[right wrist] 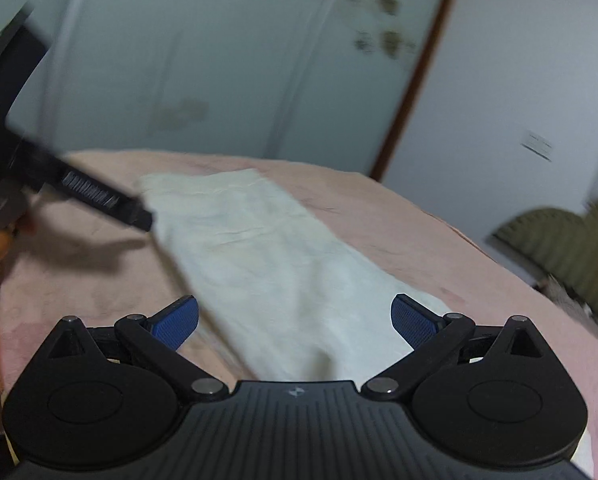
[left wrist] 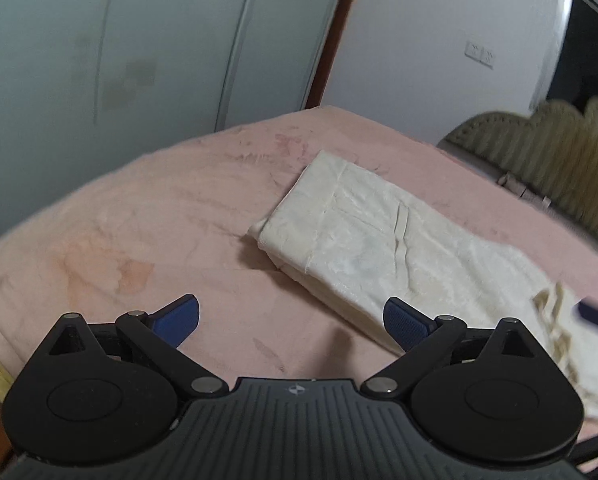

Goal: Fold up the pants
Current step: 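Grasp the folded pants end with the left gripper and lift it, then fold the held end over the bundle with the left gripper and release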

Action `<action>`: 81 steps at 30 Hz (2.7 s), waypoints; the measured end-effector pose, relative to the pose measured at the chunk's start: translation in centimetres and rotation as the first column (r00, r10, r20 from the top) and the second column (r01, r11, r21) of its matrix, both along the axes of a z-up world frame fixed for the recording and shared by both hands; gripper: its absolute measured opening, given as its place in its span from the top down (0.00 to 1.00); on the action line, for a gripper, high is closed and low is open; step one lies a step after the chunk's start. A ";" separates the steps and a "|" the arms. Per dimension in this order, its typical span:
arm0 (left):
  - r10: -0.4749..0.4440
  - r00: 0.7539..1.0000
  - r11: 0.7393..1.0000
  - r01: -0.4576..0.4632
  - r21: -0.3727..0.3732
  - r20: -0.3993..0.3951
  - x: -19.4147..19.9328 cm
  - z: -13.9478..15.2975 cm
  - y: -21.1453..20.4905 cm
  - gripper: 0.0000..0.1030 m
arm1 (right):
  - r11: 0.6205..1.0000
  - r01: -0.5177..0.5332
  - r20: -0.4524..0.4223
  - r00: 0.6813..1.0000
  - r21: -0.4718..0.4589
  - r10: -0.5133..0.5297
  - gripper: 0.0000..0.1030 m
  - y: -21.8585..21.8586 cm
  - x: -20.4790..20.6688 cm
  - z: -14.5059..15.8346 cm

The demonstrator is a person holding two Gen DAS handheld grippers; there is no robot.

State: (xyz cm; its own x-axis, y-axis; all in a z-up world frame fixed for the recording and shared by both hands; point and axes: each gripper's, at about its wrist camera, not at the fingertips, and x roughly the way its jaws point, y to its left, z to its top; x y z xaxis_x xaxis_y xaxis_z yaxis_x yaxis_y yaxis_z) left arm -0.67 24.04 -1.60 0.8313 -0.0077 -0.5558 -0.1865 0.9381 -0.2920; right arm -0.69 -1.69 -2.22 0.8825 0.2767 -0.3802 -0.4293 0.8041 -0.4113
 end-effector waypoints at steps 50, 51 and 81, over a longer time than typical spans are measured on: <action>-0.138 0.958 0.990 0.139 0.014 0.253 7.2 5.7 -6.2 0.88 | 0.946 0.142 -0.214 0.973 0.292 -0.079 0.16 -7.1 12.2 3.4; -0.167 0.948 0.986 0.165 0.030 0.271 6.6 6.2 -7.2 0.88 | 0.944 0.144 -0.194 0.977 0.298 -0.088 0.16 -7.3 12.1 3.6; -0.705 0.685 0.708 0.690 0.150 0.184 4.2 3.2 -38.6 0.83 | 0.924 0.253 -0.104 0.967 0.286 -0.232 0.16 -31.0 3.0 4.4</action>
